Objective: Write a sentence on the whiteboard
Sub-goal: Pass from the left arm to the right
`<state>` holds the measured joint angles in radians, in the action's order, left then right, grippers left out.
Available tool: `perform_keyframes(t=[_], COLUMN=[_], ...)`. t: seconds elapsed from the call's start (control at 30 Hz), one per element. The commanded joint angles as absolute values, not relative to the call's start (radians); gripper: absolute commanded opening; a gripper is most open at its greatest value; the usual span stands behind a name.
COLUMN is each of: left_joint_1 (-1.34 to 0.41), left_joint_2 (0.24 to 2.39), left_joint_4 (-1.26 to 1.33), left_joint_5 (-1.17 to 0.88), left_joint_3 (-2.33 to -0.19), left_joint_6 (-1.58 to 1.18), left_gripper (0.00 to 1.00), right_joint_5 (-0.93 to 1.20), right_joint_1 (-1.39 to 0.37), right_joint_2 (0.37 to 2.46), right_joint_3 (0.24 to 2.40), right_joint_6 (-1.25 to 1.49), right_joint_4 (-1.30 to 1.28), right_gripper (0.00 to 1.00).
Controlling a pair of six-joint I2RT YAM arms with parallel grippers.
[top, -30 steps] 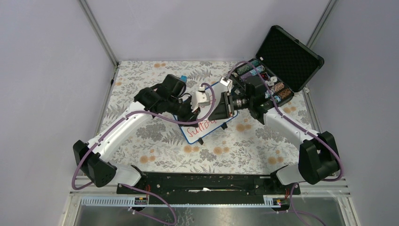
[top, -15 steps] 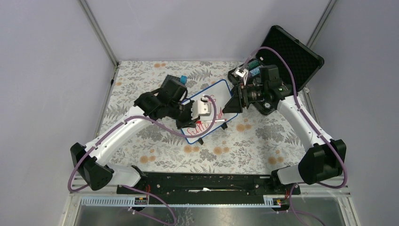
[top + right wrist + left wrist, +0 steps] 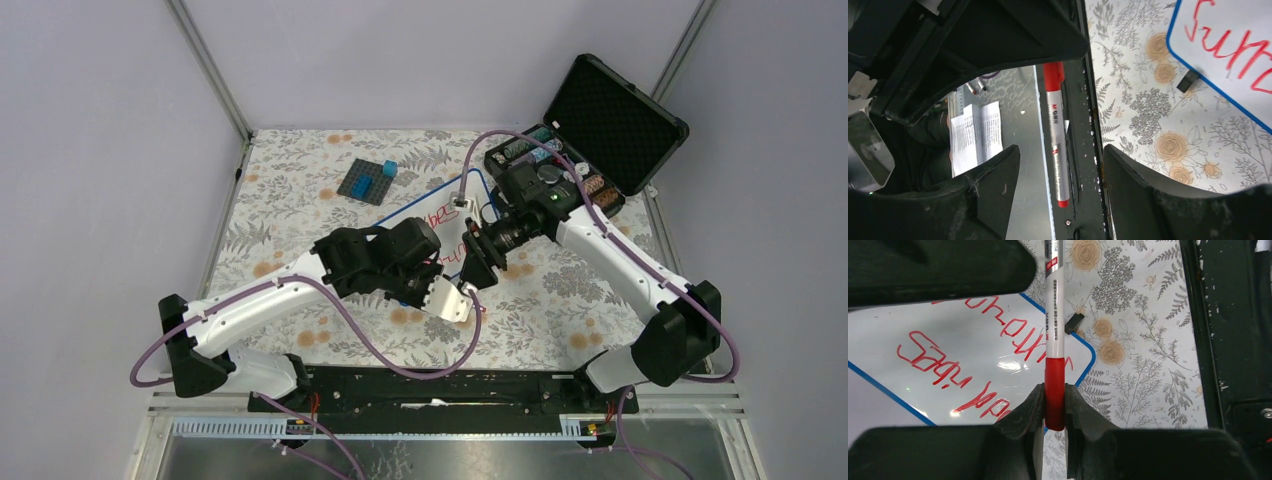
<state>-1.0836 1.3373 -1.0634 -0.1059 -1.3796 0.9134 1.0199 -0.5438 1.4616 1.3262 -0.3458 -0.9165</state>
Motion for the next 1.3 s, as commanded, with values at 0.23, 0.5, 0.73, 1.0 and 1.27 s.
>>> perform_keyframes(t=[0.23,0.5,0.73,1.0,1.27], left_joint_1=[-1.118,-1.12,-1.108,-0.96,-0.643], left_joint_2=[1.346,1.341,1.339,1.319,1.356], left_joint_4=[-1.049,-1.045,-1.019,-0.983,-0.909], left_joint_5=[-0.042,-0.038,-0.014,-0.159,-0.341], left_joint_3=[-1.447,-1.429,-1.427,-1.493,-1.617], left_joint_6=[0.956,0.948,0.857,0.698,0.283], left_gripper=[0.0,0.0,0.42,0.99,0.99], right_joint_5=[1.013,1.01,0.978,1.031,0.867], right_joint_1=[-0.627,-0.633,-0.619,-0.409,-0.175], right_joint_2=[1.478,1.481,1.461,1.414,1.368], right_joint_3=[1.286,1.293,1.299,1.343,1.267], right_joint_6=[-0.359,-0.354,-0.351,-0.328,-0.47], right_joint_4=[-0.911,-0.909,-0.909,-0.913,-0.979], right_gripper=[0.62,0.26,0.04,0.0,0.0])
